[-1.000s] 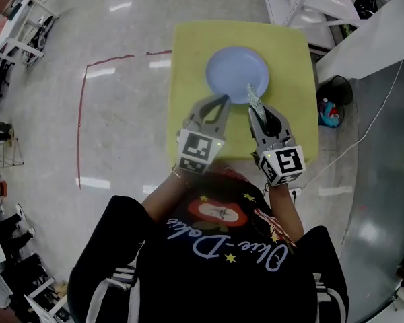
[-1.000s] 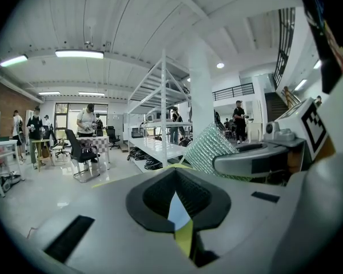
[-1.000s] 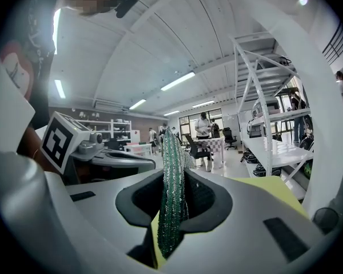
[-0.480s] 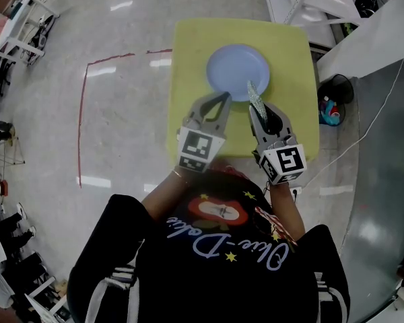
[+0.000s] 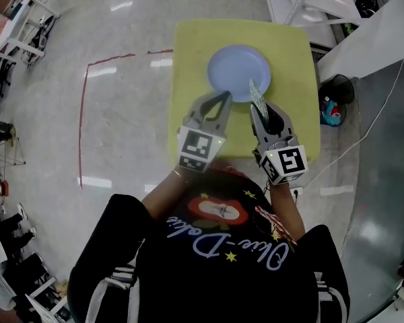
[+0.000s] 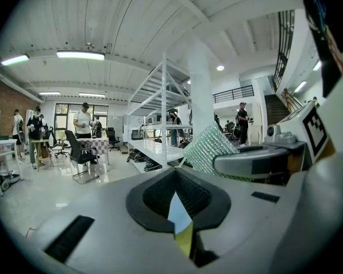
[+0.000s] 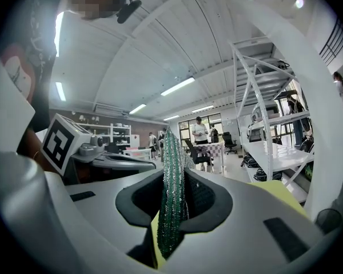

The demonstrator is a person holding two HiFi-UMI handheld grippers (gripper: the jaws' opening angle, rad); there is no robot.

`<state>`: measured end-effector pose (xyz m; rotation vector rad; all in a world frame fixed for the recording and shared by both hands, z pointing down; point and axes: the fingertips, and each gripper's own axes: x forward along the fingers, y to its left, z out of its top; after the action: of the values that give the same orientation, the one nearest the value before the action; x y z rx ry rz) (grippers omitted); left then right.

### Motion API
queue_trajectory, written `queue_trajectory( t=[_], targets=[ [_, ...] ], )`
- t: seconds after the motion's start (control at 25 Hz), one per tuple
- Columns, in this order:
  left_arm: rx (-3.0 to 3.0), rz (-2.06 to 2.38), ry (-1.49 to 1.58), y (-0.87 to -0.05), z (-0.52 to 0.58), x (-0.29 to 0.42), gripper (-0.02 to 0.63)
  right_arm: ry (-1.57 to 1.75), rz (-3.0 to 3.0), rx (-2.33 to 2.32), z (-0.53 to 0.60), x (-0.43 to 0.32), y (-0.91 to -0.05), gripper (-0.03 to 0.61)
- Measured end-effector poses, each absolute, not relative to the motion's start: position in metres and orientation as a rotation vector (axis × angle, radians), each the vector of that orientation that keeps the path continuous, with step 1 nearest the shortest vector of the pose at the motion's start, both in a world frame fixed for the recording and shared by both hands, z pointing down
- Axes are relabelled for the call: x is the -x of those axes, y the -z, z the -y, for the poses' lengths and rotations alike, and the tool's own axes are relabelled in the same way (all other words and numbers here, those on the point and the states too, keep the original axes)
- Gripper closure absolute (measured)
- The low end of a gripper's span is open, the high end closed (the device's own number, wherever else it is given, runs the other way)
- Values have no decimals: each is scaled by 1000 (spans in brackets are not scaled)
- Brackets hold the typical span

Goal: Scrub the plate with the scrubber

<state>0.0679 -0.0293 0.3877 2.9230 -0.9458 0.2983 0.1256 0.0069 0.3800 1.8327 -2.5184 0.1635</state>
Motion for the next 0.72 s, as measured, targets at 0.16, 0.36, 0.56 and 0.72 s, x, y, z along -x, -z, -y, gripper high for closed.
queue_trajectory(
  t=[0.16,0.36,0.56,0.72],
  targets=[
    [-2920,942,-287,-384,31,-66,612,-146,2507,-1806,-4,-120,-380,517],
    [-2923,938,-287,-385,33,-69,612,-130,2505,-1794,-2,-120,-378,518],
    [-2939,933,-267,-381,35,-70,611,-120,2506,-1799,0,-119,-373,518],
    [-2939,924,-261,-378,35,-70,612,-117,2509,-1800,0,-117,-370,518]
  ],
)
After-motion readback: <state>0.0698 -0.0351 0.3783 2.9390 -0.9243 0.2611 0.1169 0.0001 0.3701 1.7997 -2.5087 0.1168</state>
